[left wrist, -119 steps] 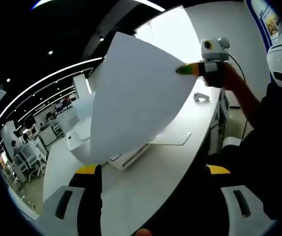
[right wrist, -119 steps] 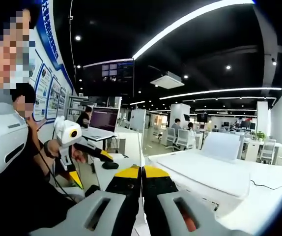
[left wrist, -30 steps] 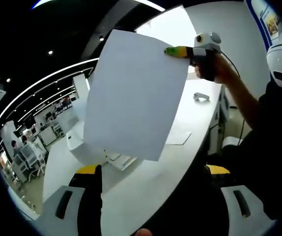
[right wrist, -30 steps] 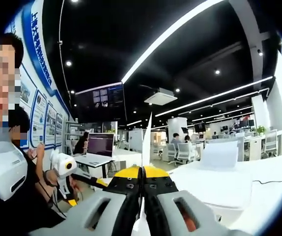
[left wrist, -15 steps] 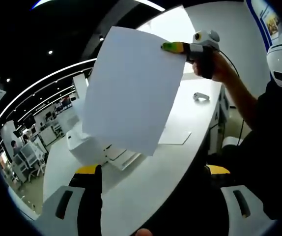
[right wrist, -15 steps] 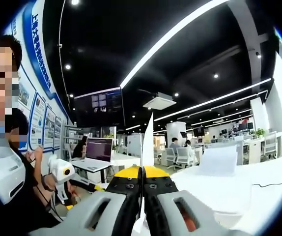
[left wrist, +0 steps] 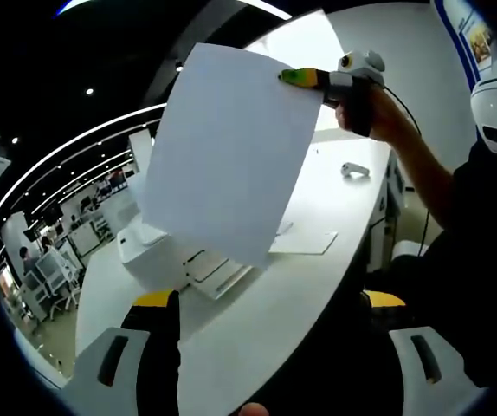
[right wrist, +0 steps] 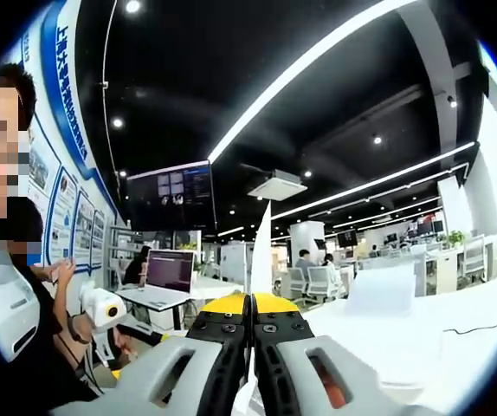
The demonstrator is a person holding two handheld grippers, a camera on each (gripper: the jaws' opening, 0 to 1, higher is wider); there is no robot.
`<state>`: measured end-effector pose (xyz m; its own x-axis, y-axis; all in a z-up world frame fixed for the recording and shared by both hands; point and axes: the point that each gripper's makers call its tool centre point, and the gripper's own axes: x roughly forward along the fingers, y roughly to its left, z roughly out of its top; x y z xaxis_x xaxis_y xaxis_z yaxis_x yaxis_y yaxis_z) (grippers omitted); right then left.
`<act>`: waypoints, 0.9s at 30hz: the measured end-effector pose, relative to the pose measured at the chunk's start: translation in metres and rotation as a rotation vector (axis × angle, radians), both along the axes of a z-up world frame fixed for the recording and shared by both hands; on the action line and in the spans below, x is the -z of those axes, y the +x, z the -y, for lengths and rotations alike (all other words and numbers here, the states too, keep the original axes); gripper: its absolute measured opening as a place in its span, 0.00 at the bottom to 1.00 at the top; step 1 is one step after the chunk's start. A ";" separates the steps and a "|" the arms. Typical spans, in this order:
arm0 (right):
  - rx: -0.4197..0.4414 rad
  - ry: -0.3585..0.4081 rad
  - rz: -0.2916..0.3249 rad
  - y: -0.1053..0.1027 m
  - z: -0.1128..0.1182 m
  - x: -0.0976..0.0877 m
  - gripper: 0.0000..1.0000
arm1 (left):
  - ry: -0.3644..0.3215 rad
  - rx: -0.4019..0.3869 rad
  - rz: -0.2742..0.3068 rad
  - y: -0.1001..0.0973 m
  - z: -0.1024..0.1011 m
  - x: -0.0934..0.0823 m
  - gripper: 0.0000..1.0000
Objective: Remove the paper from the printer output slot and place it on top of the printer
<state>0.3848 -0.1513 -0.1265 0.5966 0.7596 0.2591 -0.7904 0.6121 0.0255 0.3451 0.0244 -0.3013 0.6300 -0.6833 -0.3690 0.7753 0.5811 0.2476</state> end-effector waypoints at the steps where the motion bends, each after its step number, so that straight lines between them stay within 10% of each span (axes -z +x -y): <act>1: 0.003 0.003 0.001 0.001 0.001 -0.001 0.00 | 0.000 0.000 0.000 0.000 0.000 0.000 0.87; 27: 0.016 0.026 0.031 0.009 0.000 -0.018 0.00 | 0.006 -0.003 -0.003 0.002 -0.001 0.001 0.87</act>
<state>0.3937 -0.1508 -0.1082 0.6002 0.7424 0.2976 -0.7809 0.6245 0.0170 0.3467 0.0252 -0.3027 0.6311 -0.6790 -0.3751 0.7741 0.5820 0.2489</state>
